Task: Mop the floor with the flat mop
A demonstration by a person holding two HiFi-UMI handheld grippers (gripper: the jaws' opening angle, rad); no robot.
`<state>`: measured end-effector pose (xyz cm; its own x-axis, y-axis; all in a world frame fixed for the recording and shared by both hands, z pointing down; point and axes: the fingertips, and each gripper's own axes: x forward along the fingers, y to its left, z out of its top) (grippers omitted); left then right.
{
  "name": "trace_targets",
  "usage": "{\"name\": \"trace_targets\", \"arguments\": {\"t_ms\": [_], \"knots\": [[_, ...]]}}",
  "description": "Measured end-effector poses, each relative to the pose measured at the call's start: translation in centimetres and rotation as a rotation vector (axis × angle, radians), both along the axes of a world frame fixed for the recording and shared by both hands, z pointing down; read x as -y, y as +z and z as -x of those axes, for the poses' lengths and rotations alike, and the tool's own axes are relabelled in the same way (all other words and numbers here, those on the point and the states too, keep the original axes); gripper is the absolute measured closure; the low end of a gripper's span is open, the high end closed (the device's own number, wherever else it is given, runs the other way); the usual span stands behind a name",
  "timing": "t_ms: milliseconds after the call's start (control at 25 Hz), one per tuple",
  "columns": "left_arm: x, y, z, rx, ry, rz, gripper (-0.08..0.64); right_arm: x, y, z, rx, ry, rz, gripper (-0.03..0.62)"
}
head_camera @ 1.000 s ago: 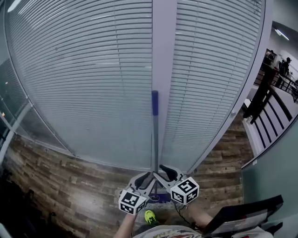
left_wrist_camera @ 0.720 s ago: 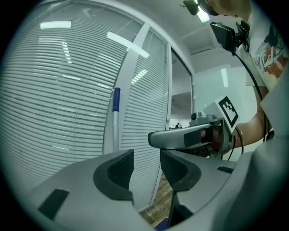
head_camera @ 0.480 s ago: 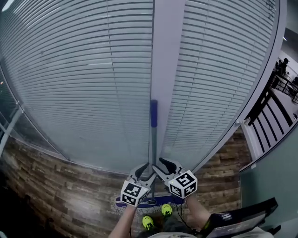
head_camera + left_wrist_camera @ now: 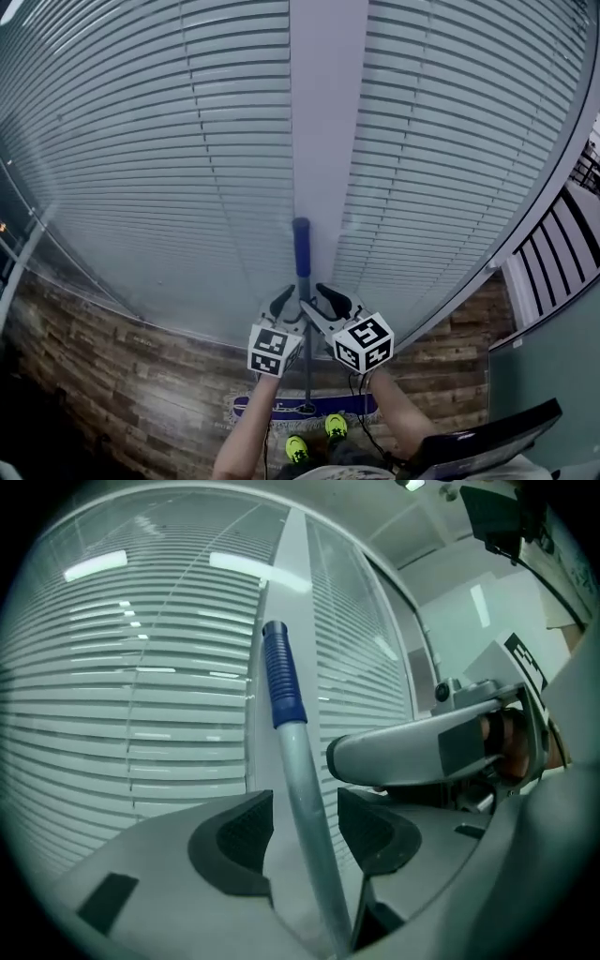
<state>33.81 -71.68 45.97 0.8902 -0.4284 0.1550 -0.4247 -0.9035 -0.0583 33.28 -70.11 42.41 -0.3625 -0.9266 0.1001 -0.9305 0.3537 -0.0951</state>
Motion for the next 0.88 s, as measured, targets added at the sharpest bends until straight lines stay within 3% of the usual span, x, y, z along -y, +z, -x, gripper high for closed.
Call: {"name": "trace_targets", "arguments": {"t_ms": [80,160,360,560,760,880], "knots": [[-0.1,0.0,-0.9,0.007,0.005,-0.007,0.368,0.1,-0.3,-0.3,-0.005,-0.006,-0.009,0.423],[-0.5,0.1,-1.2,0.008,0.008,-0.018,0.417,0.0,-0.7,-0.4,-0.011,-0.010,-0.020,0.423],[-1.2,-0.1,-0.3,-0.049,0.023,-0.028,0.425,0.4,-2.6,-0.3,-0.021,0.006,-0.069,0.423],[-6.0,0.6,1.1,-0.086,0.074,-0.034,0.431,-2.1,-6.1,0.8,0.003,0.016,-0.175,0.423],[-10.8,-1.1,2.1,-0.114,0.113,-0.055,0.433,-5.5,-9.8,2.4,-0.102,0.025,-0.215,0.425],[-12.9,-1.8,2.7,-0.110,0.176,-0.076,0.433,-7.6,-10.9,3.2,-0.043,0.011,-0.216,0.437]]}}
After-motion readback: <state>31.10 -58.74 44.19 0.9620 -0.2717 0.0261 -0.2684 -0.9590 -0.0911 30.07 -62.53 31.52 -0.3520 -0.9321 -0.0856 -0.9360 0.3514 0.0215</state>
